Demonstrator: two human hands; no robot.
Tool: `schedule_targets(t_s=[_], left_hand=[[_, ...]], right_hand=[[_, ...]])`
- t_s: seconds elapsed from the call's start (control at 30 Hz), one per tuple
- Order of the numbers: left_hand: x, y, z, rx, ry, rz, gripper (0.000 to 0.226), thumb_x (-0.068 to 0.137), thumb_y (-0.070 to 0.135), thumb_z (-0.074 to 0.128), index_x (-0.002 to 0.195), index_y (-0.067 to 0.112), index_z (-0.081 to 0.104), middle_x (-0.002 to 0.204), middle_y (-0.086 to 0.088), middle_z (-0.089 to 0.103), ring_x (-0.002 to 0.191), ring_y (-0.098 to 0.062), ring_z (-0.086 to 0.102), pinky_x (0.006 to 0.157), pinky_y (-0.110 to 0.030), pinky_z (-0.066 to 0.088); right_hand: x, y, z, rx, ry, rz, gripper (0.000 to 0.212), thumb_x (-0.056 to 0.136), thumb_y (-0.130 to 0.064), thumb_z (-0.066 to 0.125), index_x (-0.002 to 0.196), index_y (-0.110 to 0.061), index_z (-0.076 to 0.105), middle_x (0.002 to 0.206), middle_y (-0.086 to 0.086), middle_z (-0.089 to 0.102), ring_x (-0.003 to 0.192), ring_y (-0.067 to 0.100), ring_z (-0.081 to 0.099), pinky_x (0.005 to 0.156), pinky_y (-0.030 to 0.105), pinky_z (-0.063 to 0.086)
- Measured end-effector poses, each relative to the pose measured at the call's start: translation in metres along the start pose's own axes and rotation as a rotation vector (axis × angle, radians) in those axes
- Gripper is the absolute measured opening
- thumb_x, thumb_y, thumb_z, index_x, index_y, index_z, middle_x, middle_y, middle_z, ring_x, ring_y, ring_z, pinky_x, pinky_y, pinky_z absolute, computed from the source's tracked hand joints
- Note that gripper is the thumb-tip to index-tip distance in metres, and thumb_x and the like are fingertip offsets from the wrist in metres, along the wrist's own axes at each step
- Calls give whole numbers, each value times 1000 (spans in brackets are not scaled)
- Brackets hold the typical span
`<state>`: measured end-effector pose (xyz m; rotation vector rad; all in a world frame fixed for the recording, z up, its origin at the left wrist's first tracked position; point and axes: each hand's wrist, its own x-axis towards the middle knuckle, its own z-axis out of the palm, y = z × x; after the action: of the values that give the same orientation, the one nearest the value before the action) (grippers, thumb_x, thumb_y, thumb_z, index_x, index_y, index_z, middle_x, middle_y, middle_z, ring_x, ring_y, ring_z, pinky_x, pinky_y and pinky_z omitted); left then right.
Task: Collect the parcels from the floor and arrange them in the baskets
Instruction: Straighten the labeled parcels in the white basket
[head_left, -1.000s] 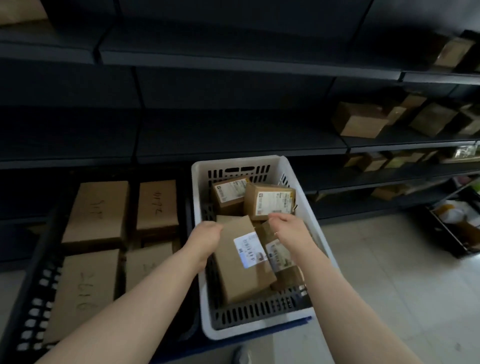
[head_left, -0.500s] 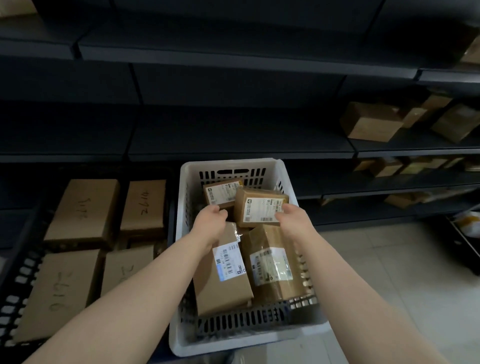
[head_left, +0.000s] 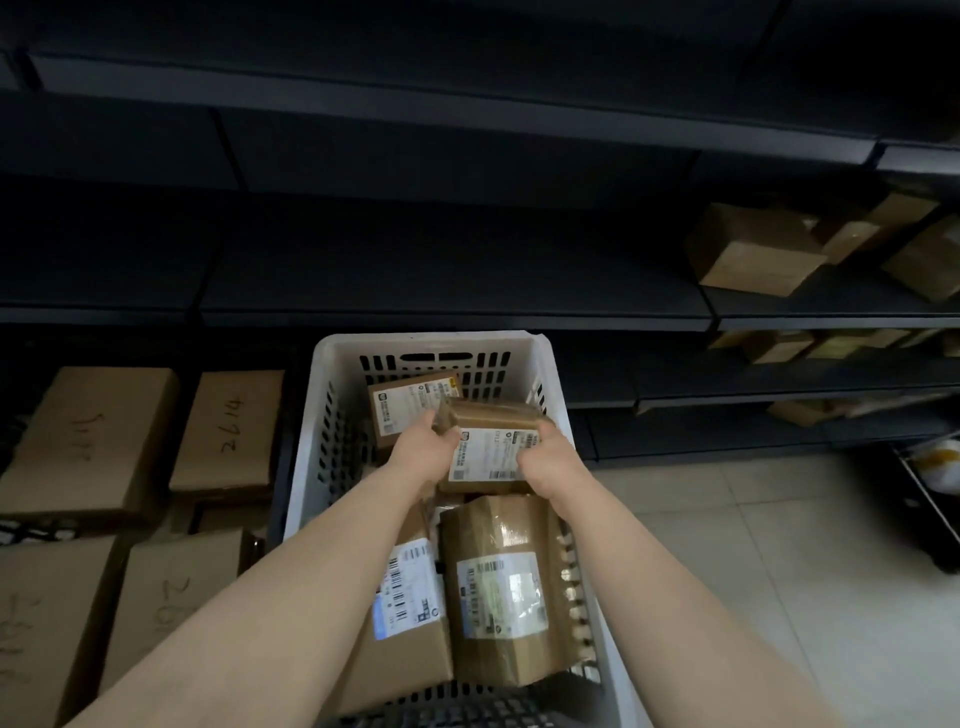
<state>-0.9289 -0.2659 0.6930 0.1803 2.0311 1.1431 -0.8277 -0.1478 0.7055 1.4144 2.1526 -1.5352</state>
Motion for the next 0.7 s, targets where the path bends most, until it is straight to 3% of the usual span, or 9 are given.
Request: schedule_targets(t_s=[0.07,0.17,0.27,0.37,0.43,0.53,0.7], left_hand=[[10,3,5,43,1,-6,57,99,20,50,151,23,26,139,-10,53,119,-25,58,85,-31,51],[21,1,10,100,3,-4,59,99,16,50,152,27,25,142,-11,50,122,-26,56,98,-39,51],[29,-4,12,117,15,-36,56,100,19,46,151,27,23,136,-11,55,117,-26,60,96,-43,52],[38,-2,10,107,46,-63,41,103,27,39,144,22,36,129,-10,60,109,-23,63,76,-33,56],[44,1,7,103,61,-79,37,104,30,35,138,17,42,127,-10,61,106,-22,63,63,-25,49],[55,3,0,112,92,-90,39,105,30,31,133,10,47,125,-13,60,105,-24,60,71,-28,46],[67,0,-12,-44,53,-166,41,104,38,29,136,19,47,117,-9,63,99,-24,62,83,-43,54]], right_hand=[[9,1,-1,-18,-10,1,27,96,-1,40,110,-24,45,103,-2,56,96,16,57,58,20,44],[21,4,1,-18,-15,5,23,98,-5,41,107,-26,44,103,-4,55,101,18,59,69,23,48],[33,10,3,-40,-12,-21,21,96,-6,45,111,-20,50,117,-3,55,105,16,59,74,23,52],[44,10,1,-59,-6,-44,43,94,-7,47,136,-19,48,144,-1,34,109,17,57,77,24,56],[46,7,-1,-68,-15,-41,53,95,-5,46,145,-23,42,150,1,22,110,20,56,76,24,55],[49,2,0,-47,-53,-51,58,97,-5,43,147,-35,35,150,4,29,97,17,56,62,21,50],[57,-2,4,-57,-47,-92,64,93,-4,53,144,-39,34,141,7,40,99,18,61,72,26,58]])
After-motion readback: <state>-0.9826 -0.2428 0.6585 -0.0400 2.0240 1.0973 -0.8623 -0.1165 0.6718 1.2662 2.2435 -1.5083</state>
